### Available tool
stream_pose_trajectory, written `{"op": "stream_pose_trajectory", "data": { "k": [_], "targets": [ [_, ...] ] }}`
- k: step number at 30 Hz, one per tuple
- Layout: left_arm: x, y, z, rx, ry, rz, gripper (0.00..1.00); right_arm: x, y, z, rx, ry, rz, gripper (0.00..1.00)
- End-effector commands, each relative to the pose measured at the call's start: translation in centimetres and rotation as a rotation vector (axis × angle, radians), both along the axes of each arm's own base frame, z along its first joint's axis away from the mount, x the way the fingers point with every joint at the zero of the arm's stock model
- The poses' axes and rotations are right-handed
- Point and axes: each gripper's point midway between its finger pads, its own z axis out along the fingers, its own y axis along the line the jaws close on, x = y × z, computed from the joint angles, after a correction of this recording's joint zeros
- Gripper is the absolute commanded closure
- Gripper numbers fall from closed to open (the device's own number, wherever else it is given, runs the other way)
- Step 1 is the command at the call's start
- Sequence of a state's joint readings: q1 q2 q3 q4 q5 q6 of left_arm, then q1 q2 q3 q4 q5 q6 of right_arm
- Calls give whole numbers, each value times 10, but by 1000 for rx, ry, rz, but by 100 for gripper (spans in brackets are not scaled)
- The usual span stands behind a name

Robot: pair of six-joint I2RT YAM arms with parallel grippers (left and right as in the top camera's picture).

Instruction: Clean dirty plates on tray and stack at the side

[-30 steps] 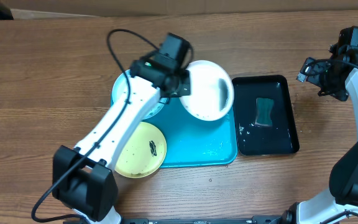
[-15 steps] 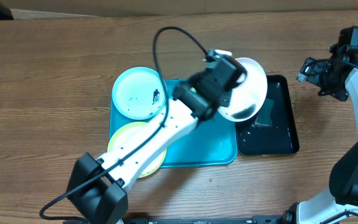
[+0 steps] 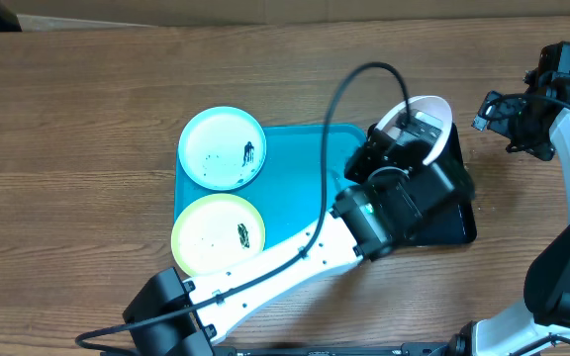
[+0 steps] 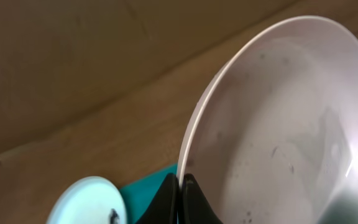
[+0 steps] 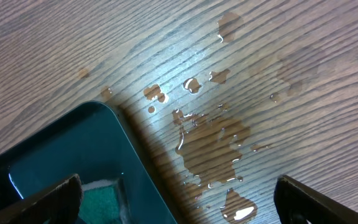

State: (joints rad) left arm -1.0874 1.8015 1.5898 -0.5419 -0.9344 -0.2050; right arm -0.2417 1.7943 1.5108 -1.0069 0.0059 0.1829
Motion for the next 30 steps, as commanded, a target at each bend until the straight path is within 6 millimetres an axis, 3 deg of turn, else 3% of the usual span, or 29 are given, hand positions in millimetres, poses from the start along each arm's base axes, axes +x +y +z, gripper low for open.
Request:
{"op": "stream_pose_trajectory", "data": {
  "k": [1, 12, 22, 30],
  "targets": [
    [-5, 3, 29, 94, -128, 48, 96, 1, -2, 4, -3, -16, -6, 0],
    [-13, -2, 66, 173, -268, 91, 96, 1, -2, 4, -3, -16, -6, 0],
    [-10, -9, 82, 192, -307, 72, 96, 1, -2, 5, -3, -16, -6, 0],
    [-10, -9, 83, 187, -308, 73, 96, 1, -2, 4, -3, -16, -6, 0]
  ]
}}
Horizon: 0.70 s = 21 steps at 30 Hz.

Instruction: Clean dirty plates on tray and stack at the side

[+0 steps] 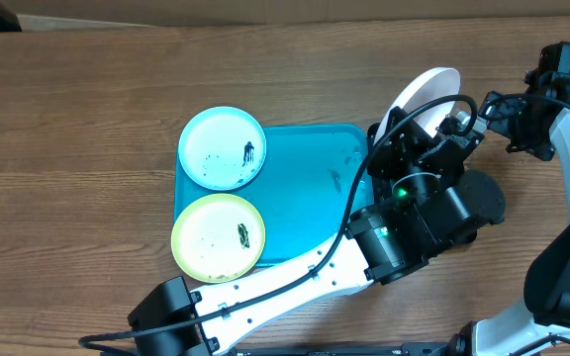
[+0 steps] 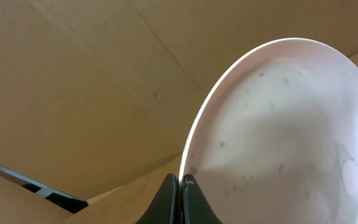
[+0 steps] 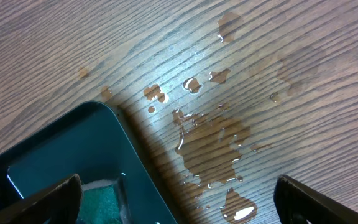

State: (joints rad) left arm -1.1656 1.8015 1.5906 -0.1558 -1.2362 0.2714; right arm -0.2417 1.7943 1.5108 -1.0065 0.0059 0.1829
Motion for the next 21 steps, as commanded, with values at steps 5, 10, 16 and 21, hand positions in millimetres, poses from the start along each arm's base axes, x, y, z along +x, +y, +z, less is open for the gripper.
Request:
{"op": "stream_pose_trajectory", "data": {
  "k": [5, 10, 16, 21],
  "targets": [
    [-1, 2, 2, -50, -3, 20, 96, 1, -2, 4, -3, -15, -6, 0],
    [6, -3, -21, -104, 84, -41, 96, 1, -2, 4, -3, -15, -6, 0],
    [25, 13, -35, -164, 141, -15, 96, 1, -2, 4, -3, -15, -6, 0],
    [38, 21, -65, -281, 302, -43, 96, 1, -2, 4, -3, -15, -6, 0]
  ]
}}
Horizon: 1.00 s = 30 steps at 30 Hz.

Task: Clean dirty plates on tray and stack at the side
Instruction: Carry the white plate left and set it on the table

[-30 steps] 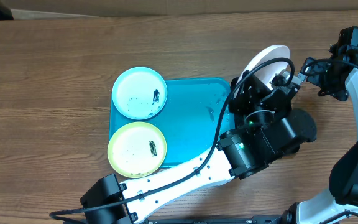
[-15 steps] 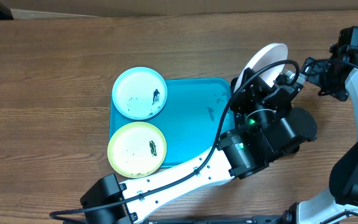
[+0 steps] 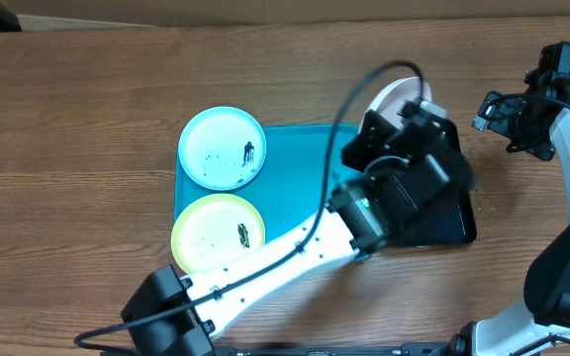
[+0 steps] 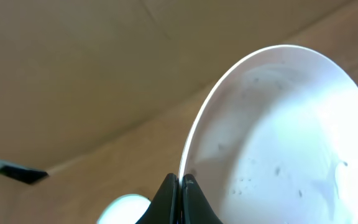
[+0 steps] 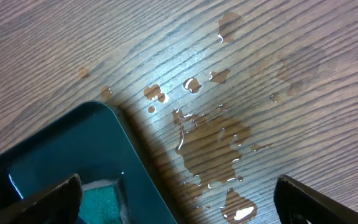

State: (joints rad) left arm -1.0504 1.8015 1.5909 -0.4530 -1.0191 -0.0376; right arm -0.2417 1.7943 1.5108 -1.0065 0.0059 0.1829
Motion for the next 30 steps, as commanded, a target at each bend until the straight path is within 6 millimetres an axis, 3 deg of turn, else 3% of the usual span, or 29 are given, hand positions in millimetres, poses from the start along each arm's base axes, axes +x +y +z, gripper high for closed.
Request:
{"op": "stream_pose_trajectory", "data": {
  "k": [1, 5, 10, 12, 16, 18, 21, 25, 30],
  "targets": [
    [12, -3, -17, -228, 135, -25, 96, 1, -2, 4, -3, -16, -6, 0],
    [24, 9, -30, -390, 327, -58, 96, 1, -2, 4, -3, -15, -6, 0],
    [45, 35, -21, -675, 598, -158, 96, 1, -2, 4, -3, -15, -6, 0],
    [62, 65, -10, -852, 701, -198, 96, 1, -2, 4, -3, -16, -6, 0],
    [91, 148, -3, -1109, 761, -99, 96, 1, -2, 4, -3, -15, -6, 0],
    [105, 212, -5, -1211, 733, 33, 96, 1, -2, 4, -3, -16, -6, 0],
    [109, 301, -11, -1322, 669, 232, 96, 1, -2, 4, -3, -16, -6, 0],
    [94, 403, -22, -1400, 570, 462, 96, 1, -2, 4, -3, -15, -6, 0],
    [51, 512, -50, -1363, 434, 852, 96, 1, -2, 5, -3, -16, -6, 0]
  ]
}}
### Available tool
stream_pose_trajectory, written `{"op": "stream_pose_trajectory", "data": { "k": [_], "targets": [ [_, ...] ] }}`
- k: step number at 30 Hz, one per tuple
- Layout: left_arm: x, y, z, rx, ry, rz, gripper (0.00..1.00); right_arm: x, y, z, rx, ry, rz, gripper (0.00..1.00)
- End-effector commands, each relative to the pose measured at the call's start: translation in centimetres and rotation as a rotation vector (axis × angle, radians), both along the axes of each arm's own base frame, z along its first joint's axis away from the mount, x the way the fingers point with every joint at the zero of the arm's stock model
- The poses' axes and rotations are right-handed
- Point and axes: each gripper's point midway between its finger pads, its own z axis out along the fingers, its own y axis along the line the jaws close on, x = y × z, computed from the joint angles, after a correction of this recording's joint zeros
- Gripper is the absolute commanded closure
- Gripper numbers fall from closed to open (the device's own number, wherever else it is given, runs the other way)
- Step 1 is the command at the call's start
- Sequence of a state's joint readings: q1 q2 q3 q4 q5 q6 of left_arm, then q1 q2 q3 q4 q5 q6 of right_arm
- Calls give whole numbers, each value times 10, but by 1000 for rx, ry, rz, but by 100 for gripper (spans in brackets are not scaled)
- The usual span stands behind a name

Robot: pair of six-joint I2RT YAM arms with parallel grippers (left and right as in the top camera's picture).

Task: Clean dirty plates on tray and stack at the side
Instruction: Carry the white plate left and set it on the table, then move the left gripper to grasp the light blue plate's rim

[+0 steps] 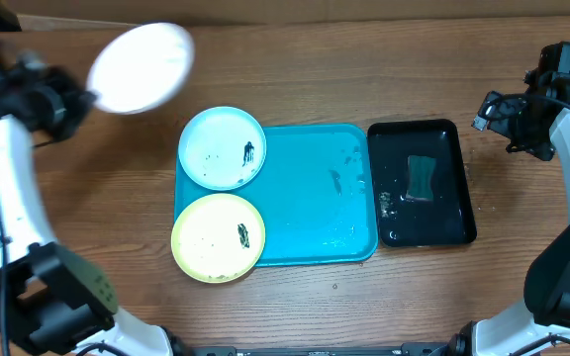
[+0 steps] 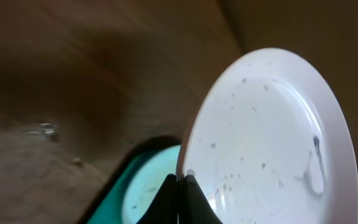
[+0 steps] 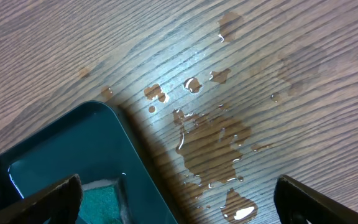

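Observation:
A white plate [image 1: 142,66], wet with droplets, hangs tilted over the wood at the back left, beyond the teal tray [image 1: 315,198]. My left gripper [image 2: 180,182] is shut on its rim [image 2: 188,149]; from overhead that gripper [image 1: 87,97] is blurred. On the tray's left side lie a light blue plate [image 1: 222,148] and a yellow-green plate [image 1: 218,236], each with a dark smear. My right gripper [image 3: 179,199] stands open with nothing between its fingers, over the wood at the far right [image 1: 503,111].
A black basin [image 1: 422,222] stands right of the tray with a green sponge [image 1: 421,178] in it; its corner [image 3: 73,155] and the sponge [image 3: 98,199] show in the right wrist view. Puddles of water [image 3: 213,143] lie on the wood beside it.
My left arm, still holding the white plate, has moved from over the basin's back left to the far back left of the table. Basin and sponge are now uncovered. The right arm is unchanged.
My left gripper held the white plate tilted over the black basin. It then held the plate more upright beyond the basin's back edge, then over the basin's back left corner. Now the plate hangs at the table's back left. The right arm stayed still, open.

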State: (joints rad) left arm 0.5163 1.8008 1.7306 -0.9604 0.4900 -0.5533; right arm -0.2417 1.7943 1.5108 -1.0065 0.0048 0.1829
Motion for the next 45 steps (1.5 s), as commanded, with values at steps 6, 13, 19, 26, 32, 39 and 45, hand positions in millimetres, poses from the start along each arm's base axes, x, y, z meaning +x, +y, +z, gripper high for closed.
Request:
{"op": "stream_pose_trajectory", "data": {
  "k": [6, 13, 19, 26, 32, 39, 45],
  "targets": [
    [-66, 99, -28, 229, 225, 365, 96, 1, -2, 4, -4, -15, -7, 0],
    [-86, 111, -85, 329, 346, 417, 96, 1, -2, 4, -4, -15, -7, 0],
    [-89, 109, -125, 331, 346, 413, 96, 1, -2, 4, -4, -15, -7, 0],
    [-83, 110, -128, 370, 318, 348, 81, 1, -2, 4, -4, -15, -7, 0],
    [-55, 76, -84, 256, 179, 116, 30, 1, -2, 4, -4, -15, -7, 0],
    [-45, -21, -4, 37, 5, -229, 30, 1, -2, 4, -4, -15, -7, 0],
    [-69, -98, -12, 128, 158, -471, 37, 1, -2, 4, -4, -15, -7, 0]
  ]
}}
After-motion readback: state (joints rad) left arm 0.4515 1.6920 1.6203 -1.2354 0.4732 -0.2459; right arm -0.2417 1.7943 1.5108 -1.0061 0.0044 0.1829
